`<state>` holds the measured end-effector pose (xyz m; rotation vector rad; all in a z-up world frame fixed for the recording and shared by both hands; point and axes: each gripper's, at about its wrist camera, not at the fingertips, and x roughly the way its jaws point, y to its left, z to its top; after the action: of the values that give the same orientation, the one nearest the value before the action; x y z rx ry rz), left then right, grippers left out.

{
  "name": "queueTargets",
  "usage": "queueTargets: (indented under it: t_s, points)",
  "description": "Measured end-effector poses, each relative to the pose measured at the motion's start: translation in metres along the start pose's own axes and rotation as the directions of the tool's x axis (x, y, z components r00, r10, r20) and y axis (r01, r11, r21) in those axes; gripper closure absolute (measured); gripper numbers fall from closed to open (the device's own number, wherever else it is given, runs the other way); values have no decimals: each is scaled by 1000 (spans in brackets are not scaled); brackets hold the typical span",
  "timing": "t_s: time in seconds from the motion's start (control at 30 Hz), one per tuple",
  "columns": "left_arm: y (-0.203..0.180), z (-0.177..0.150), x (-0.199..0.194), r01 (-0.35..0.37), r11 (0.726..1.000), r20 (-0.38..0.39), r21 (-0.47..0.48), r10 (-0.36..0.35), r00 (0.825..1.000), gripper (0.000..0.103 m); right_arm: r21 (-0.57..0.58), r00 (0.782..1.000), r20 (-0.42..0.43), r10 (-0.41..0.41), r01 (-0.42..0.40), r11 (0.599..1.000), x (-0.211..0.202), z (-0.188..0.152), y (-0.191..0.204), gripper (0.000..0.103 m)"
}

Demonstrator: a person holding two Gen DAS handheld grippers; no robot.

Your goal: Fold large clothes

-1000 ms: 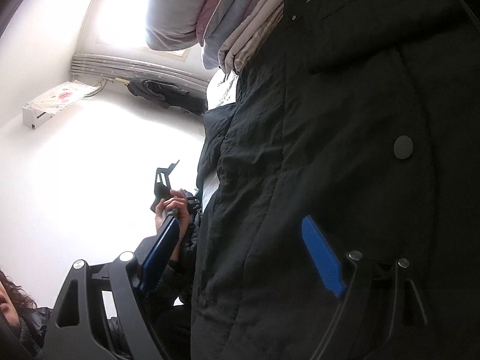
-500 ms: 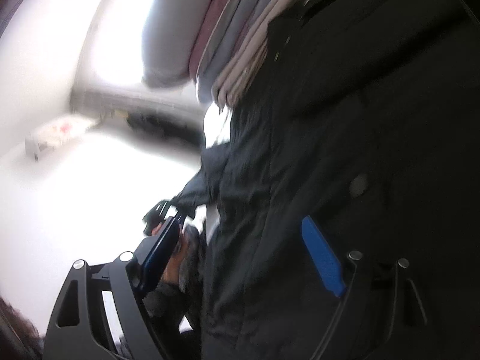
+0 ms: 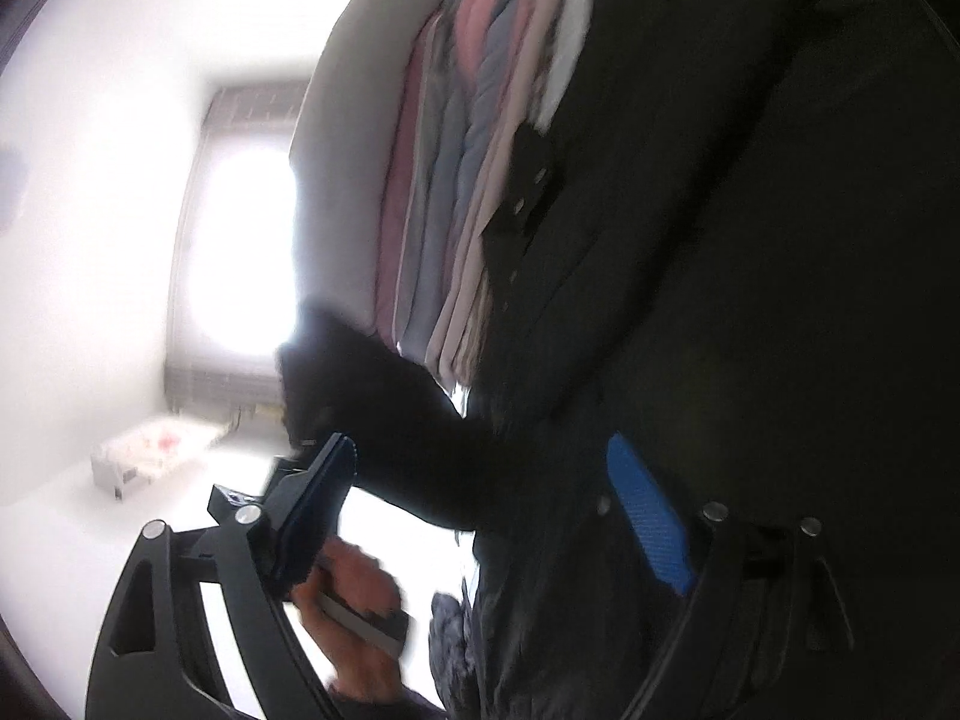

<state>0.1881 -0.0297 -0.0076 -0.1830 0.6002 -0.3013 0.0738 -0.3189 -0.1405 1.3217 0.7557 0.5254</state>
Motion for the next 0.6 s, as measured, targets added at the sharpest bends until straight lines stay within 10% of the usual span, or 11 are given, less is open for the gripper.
queueTargets:
  t_s: [0.1,0.17,0.23,0.37,0.6]
  points:
    - [-59,-62,83,-27,978,-340,206,97,935,63,85,1000,8,7,-7,996,-1,6,-18,19]
    - [-93,-102,107,-122,881,-377,456,316,870,56,124,1000,5,6,-6,992,0,9,-26,19]
    - [-113,-117,92,-137,809,-296,571,359,885,49,141,1000,5,12,-12,990,0,11,-30,19]
    - [-122,-106,37,-75,819,-257,569,264,930,39,132,1000,18,25,-27,991,-2,11,-27,19]
    - [-15,-70,-69,-137,958,-154,251,179,972,18,-149,998,-31,59,-63,987,24,5,44,15]
